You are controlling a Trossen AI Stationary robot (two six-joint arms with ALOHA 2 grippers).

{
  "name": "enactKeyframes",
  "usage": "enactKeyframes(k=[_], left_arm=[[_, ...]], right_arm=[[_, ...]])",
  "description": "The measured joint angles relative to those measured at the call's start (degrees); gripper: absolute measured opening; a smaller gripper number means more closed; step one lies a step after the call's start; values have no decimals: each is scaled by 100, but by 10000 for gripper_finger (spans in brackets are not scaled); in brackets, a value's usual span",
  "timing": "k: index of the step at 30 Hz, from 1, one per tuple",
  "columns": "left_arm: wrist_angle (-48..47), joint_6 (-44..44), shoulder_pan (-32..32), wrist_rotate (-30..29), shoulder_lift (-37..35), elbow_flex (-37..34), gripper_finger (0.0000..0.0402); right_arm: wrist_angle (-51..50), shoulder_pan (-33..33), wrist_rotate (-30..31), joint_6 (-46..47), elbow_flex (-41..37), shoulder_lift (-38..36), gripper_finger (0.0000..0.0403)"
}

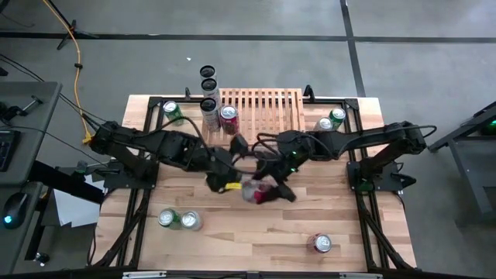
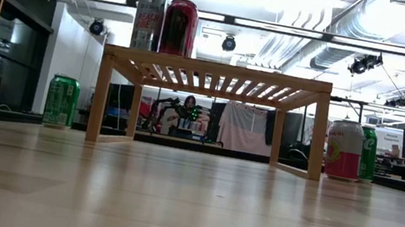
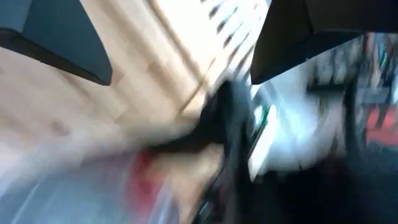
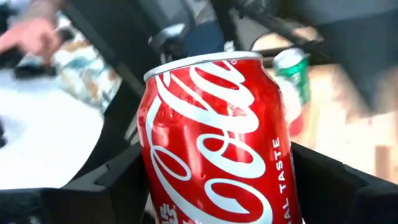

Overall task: Place canned beverage on shelf
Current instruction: Put the left red-white soda can on the shelf aligned with the other red-white soda can

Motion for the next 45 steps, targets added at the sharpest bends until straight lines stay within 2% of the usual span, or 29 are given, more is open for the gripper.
enactKeyframes(k=[3,5,10,13,15,19,24,26,28,30,32,36,39,41,45], left_arm=[[-312,-589,-30,-424,0,0,384],[-646,-1177,-36,-379,-66,-6,386],[-1200,-3583,138,-169,-414,-22,388],[-1260,-4626,203,-176,-695,-24,388],[-1156,-5037,192,-411,-911,-24,389],[-724,-5585,-89,-1250,-1292,-24,388],[-9,-5809,-416,-2552,-1539,-22,386],[159,-5899,-460,-2789,-1551,-110,386],[672,-6011,-468,-2803,-1637,-545,386],[1537,-6070,-462,-2670,-1783,-1277,386],[2863,-6081,-377,-2322,-1956,-2210,385],[5932,-6087,75,-1234,-2308,-4085,385],[7847,-6214,622,-430,-2737,-5010,385],[8452,-6309,1034,72,-3112,-5346,385],[8176,-6284,1791,921,-3928,-5485,385]], right_arm=[[-589,-109,187,-203,0,-333,302],[-1014,-157,466,-290,2,-507,302],[-2449,-159,908,-562,-33,-904,301],[-2647,-188,1012,-576,-457,-1248,301],[-2533,-220,1043,-395,-939,-1517,301],[-1599,-279,995,224,-2098,-2187,300],[1066,-294,1296,818,-3188,-2718,300],[1824,-354,1358,838,-3379,-2733,300],[2337,-415,1457,818,-3448,-2682,300],[2662,-494,1548,712,-3449,-2633,300],[2885,-599,1589,644,-3449,-2603,300],[3250,-950,1656,601,-3451,-2509,300],[3728,-1272,1771,688,-3449,-2335,300],[4076,-1469,1888,798,-3449,-2156,300],[4353,-1845,2063,776,-3154,-1609,300]])
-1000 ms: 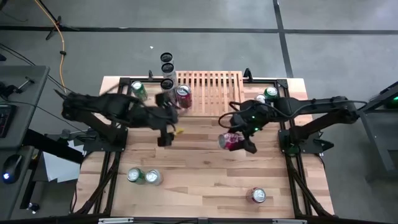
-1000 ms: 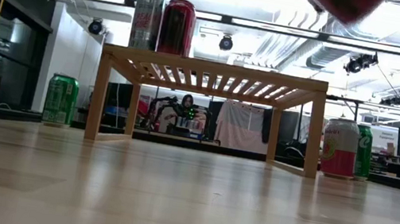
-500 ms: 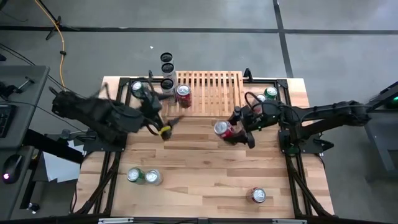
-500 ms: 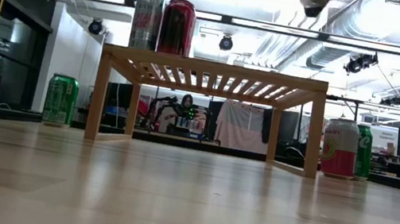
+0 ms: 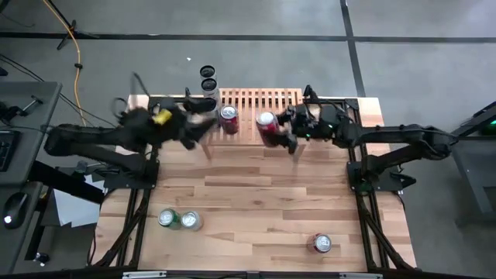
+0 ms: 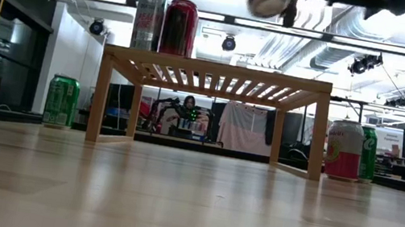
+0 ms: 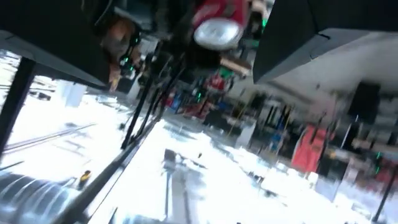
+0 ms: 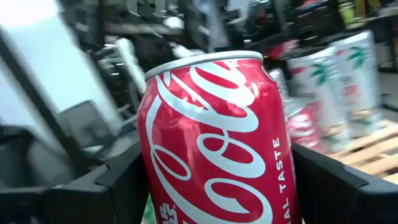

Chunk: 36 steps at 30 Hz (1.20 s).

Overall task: Place canned beverage on shelf
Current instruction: Put the left red-white soda can on the shelf aligned with the other red-white soda can

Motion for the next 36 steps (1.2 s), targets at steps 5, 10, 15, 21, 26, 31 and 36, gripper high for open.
enactKeyframes(k=[5,10,15,21,26,31,36], left_arm=[[-1060,459,691,763,-754,347,385],[-2254,736,1094,1246,-1014,687,385],[-2415,716,1231,1592,-1128,796,385],[-2101,714,1232,1274,-1130,803,385],[-1925,715,1232,933,-1037,803,385],[-1916,710,1232,583,-995,803,385],[-1913,664,1230,342,-978,803,385]], right_arm=[[14,-359,111,-406,798,1047,300],[134,-780,180,-678,1326,1798,300],[1126,-1208,146,-407,1232,2014,300],[2472,-1333,76,-132,913,2420,300],[3112,-1233,18,-135,907,2997,300],[3659,-1286,20,-79,905,3439,300],[3709,-1357,-173,6,896,3667,300]])
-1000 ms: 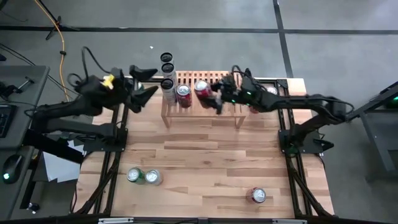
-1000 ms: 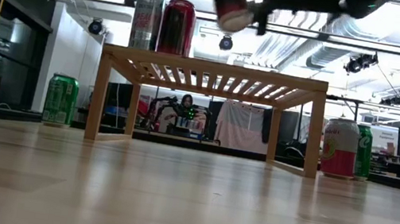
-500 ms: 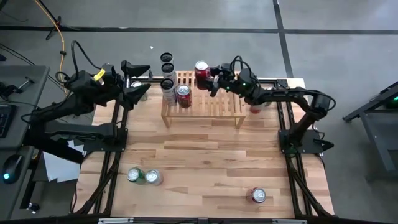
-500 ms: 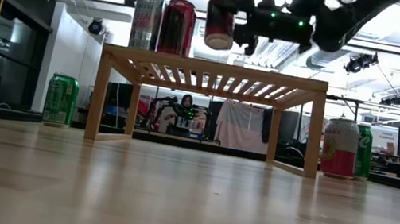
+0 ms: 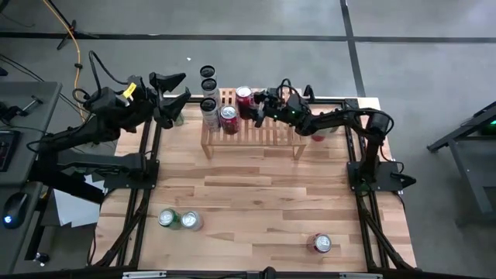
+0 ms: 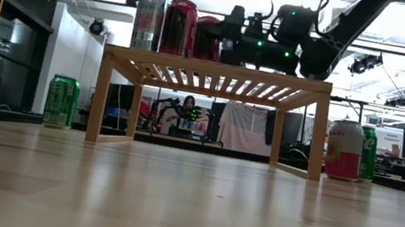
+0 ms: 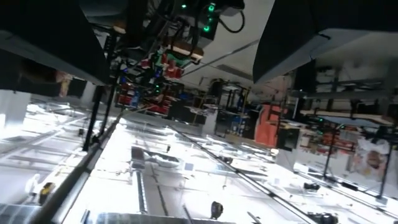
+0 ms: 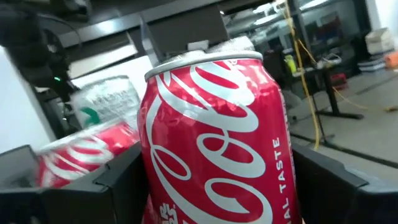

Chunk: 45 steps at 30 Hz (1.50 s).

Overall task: Place canned beverage on shelf
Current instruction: Put the left red-white soda can on the shelf aligned with the other red-white soda can

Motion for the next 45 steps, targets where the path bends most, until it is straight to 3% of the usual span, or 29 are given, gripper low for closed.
enactKeyframes(k=[13,20,29,35,45], left_arm=[[-3,50,0,-242,75,0,385],[-24,49,0,-242,159,-4,385],[-19,55,-1,-242,183,-4,385],[-21,55,0,-242,183,-4,385],[-21,284,0,-243,183,-4,385]], right_arm=[[-426,-87,-477,-134,20,-26,301],[-556,-82,-653,-122,9,-10,369],[-524,-165,-964,-62,9,-19,380],[-825,-238,-989,-112,9,-380,381],[-2161,-253,-1004,-734,11,-1229,382]])
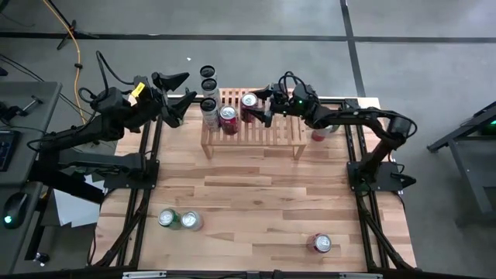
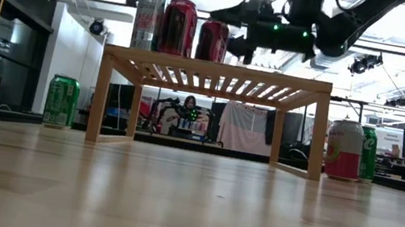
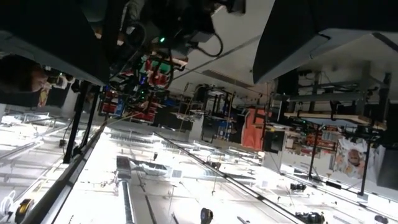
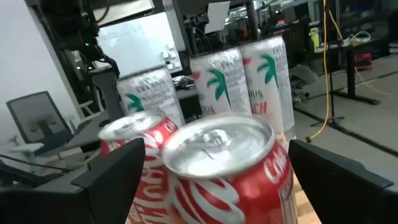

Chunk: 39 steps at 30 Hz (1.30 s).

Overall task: Place canned beverage on shelf
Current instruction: Put the left red-white soda can on the shelf aligned with the other red-white soda can

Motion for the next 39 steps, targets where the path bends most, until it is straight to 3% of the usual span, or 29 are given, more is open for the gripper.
enactKeyframes(k=[5,8,14,21,30,35,39], left_arm=[[2,121,0,-1,0,0,385],[32,232,0,-1,0,0,385],[356,619,0,-4,-2,0,385],[288,628,0,-4,-2,0,385],[12,658,0,-1,0,0,385],[6,717,0,-1,0,0,385],[-11,719,0,-1,0,0,385]], right_arm=[[-654,0,59,-158,1,-471,383],[-1555,0,119,-171,237,-683,383],[-4250,168,696,-922,1614,-698,383],[-6387,229,697,-1068,3117,-428,383],[-6859,491,1240,-938,3517,-90,383],[-6899,656,1971,-1198,3518,10,383],[-6971,669,1991,-1192,3526,107,383]])
